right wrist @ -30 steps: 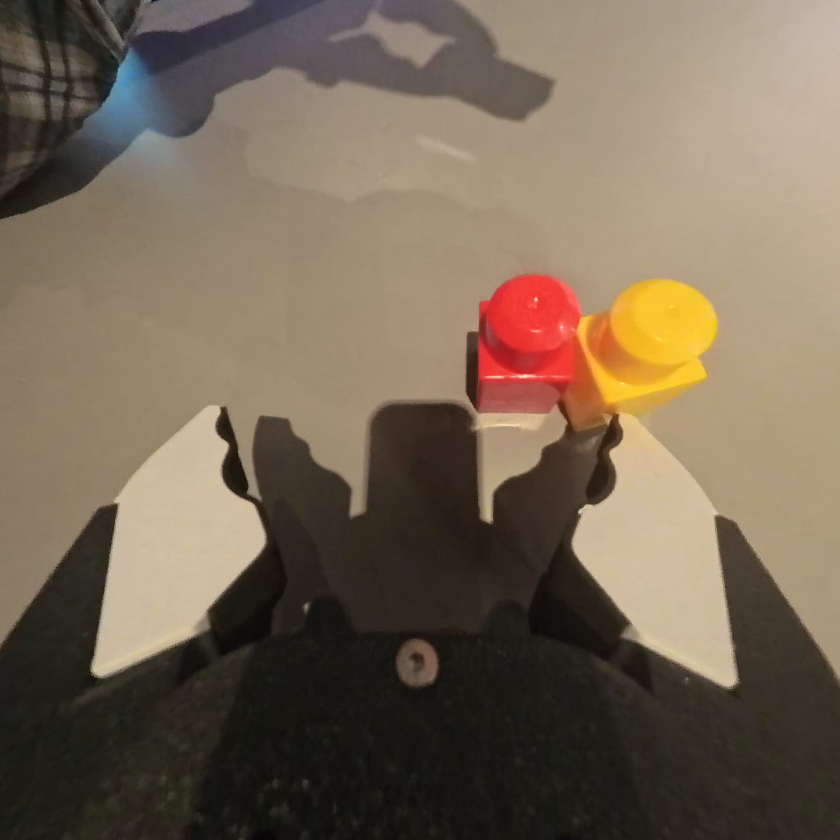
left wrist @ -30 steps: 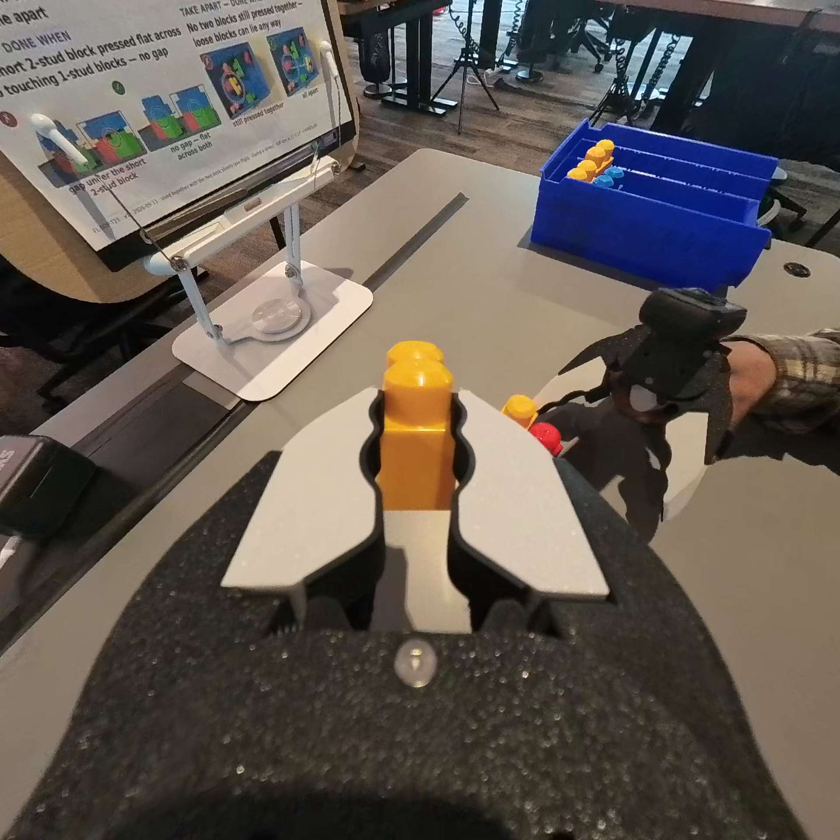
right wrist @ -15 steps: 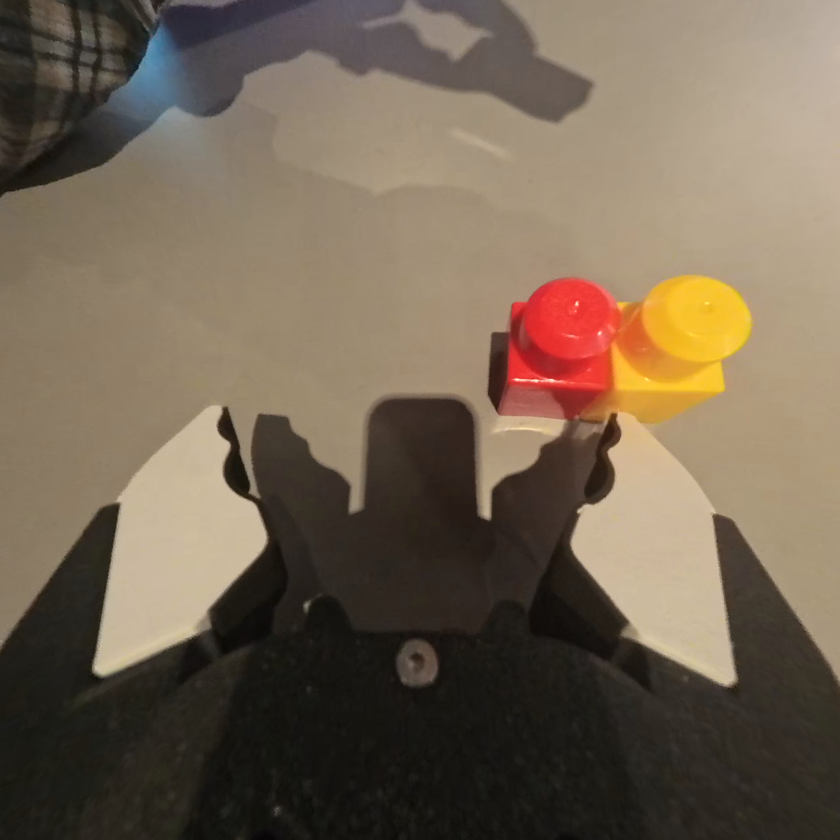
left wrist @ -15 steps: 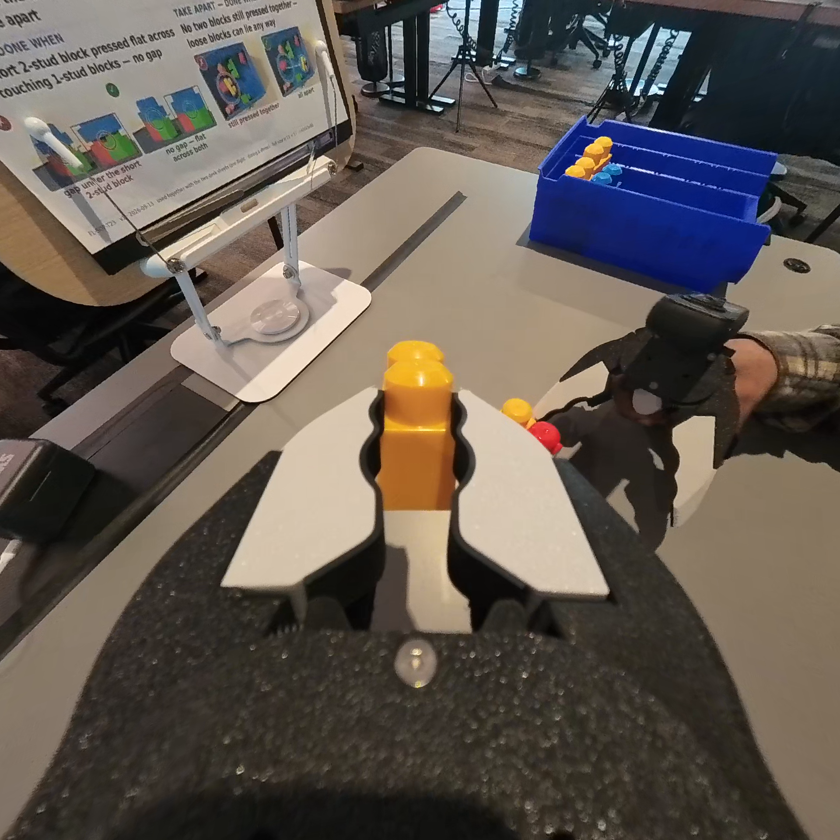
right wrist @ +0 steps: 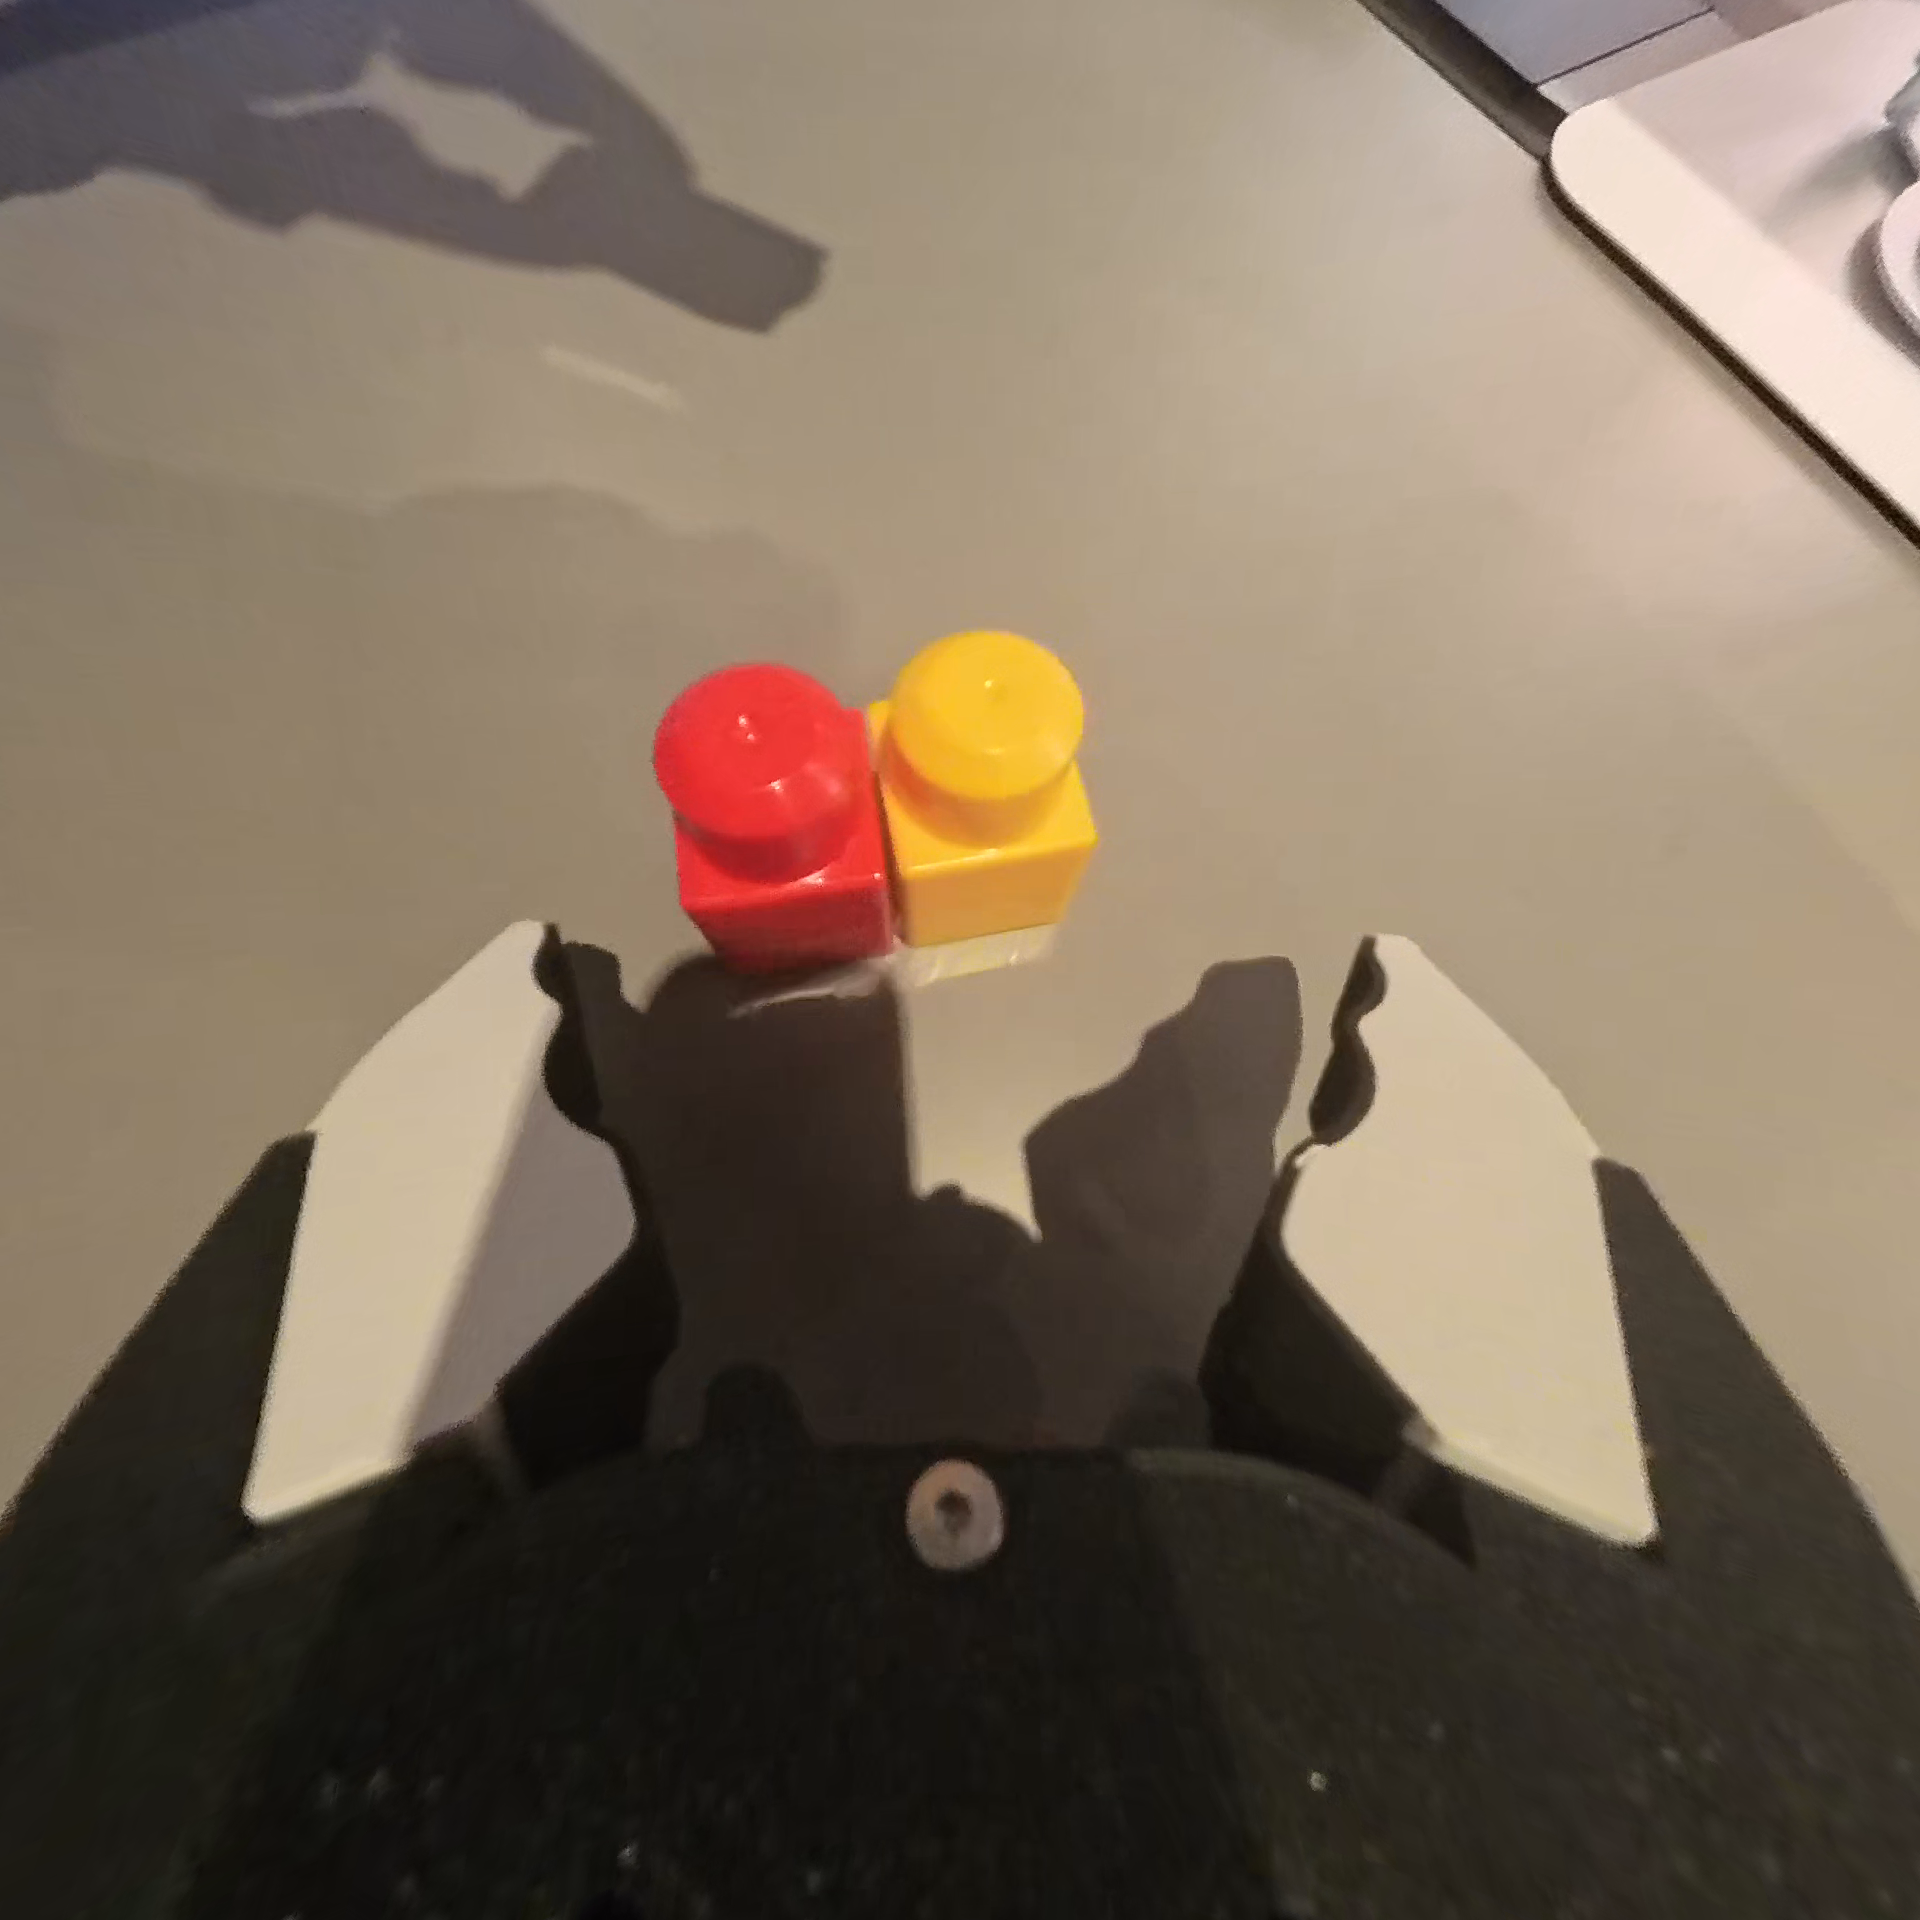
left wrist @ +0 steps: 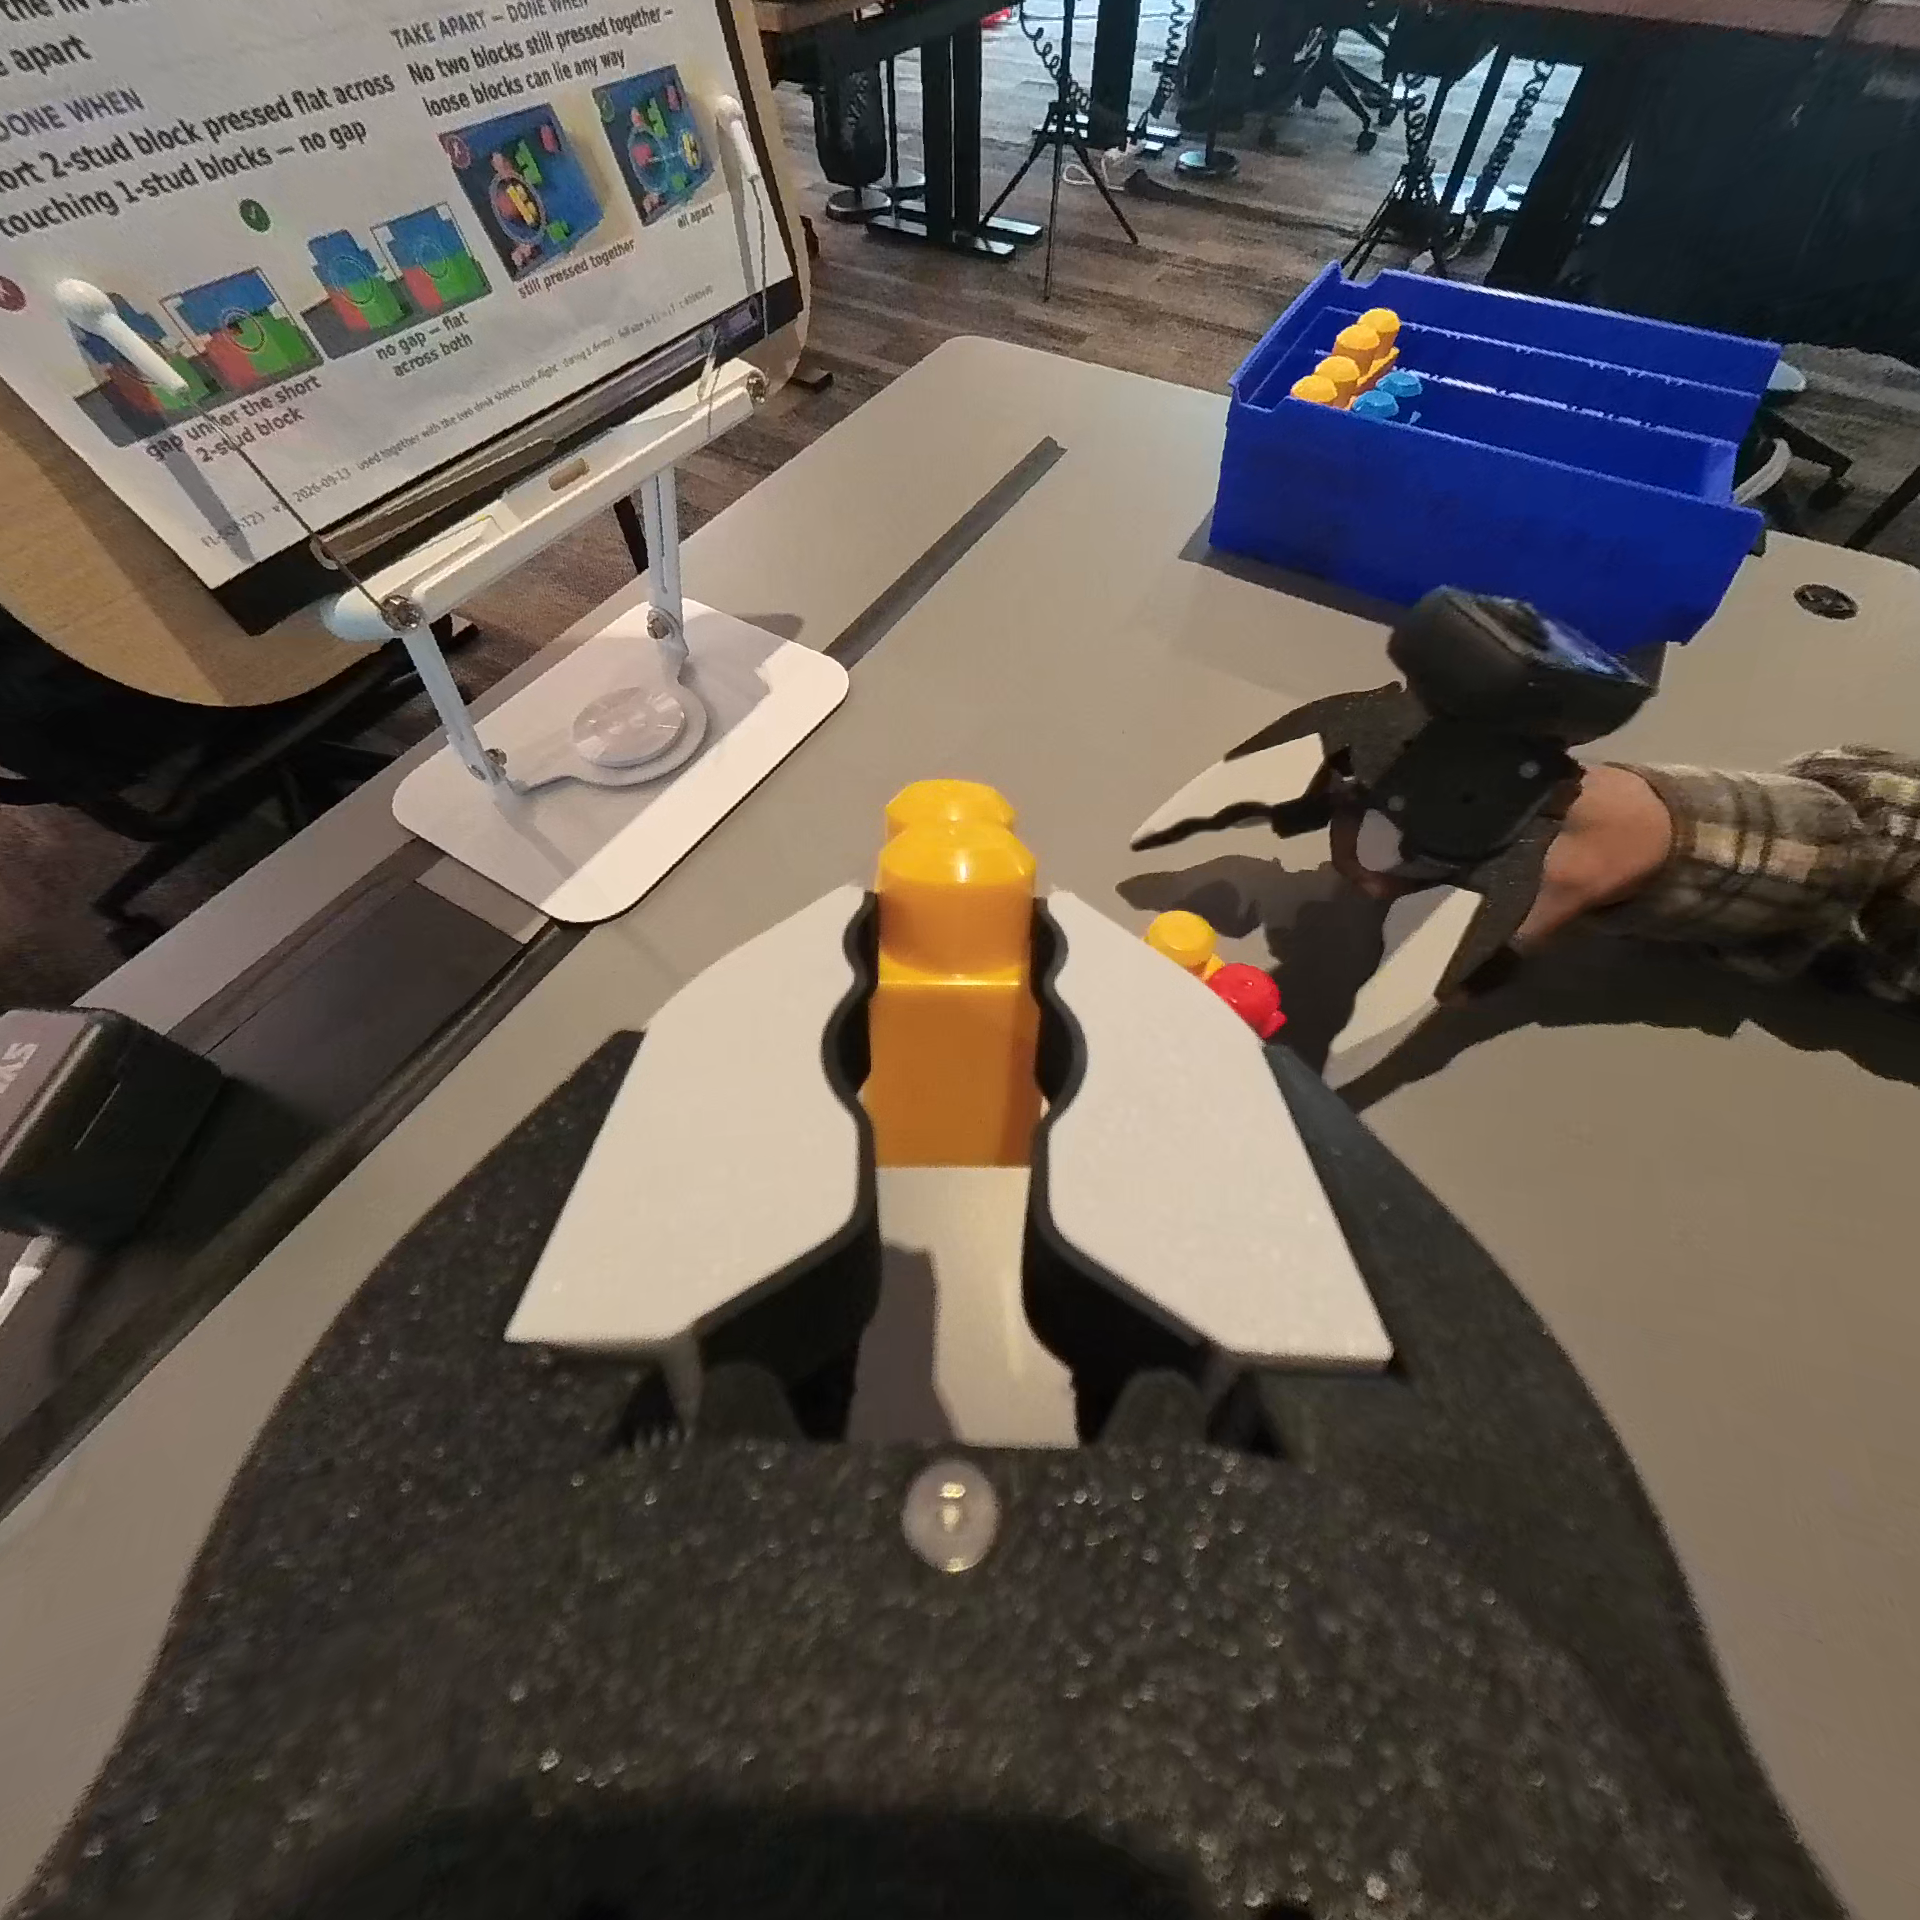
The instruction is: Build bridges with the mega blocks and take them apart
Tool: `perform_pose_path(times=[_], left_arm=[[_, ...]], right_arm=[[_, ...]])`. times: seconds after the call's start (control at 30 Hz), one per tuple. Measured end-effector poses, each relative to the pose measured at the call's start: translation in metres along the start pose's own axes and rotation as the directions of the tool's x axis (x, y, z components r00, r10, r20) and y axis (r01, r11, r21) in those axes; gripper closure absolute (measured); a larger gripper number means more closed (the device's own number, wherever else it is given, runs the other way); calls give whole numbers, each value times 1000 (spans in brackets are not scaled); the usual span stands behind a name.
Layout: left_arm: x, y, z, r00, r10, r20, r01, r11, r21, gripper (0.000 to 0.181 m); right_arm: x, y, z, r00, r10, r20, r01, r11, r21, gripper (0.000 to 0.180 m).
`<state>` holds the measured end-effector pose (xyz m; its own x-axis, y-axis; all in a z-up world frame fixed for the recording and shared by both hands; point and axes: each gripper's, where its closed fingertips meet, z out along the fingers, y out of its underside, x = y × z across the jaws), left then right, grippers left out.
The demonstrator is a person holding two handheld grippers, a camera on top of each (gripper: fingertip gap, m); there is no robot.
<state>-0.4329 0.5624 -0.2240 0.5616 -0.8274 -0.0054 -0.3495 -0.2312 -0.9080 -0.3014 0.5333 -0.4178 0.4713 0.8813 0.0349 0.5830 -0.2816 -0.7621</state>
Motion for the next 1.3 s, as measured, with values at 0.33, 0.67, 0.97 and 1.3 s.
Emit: perform_pose_path(times=[0.33,0.67,0.97,1.3], left_arm=[[-2,1,1,1000,0,2,0,1000,-4,153],[-3,3,1,1000,-2,6,2,1000,-9,153],[-2,3,4,1000,-1,0,1,1000,-13,153],[0,2,2,1000,2,-4,-2,1000,-9,153]], right_arm=[[-9,2,14,998,-38,49,41,997,-64,68],[-14,5,17,995,-52,86,60,994,-91,95],[-9,-3,11,998,-25,64,27,999,-25,94],[-14,1,18,995,-35,89,42,996,-78,96]])
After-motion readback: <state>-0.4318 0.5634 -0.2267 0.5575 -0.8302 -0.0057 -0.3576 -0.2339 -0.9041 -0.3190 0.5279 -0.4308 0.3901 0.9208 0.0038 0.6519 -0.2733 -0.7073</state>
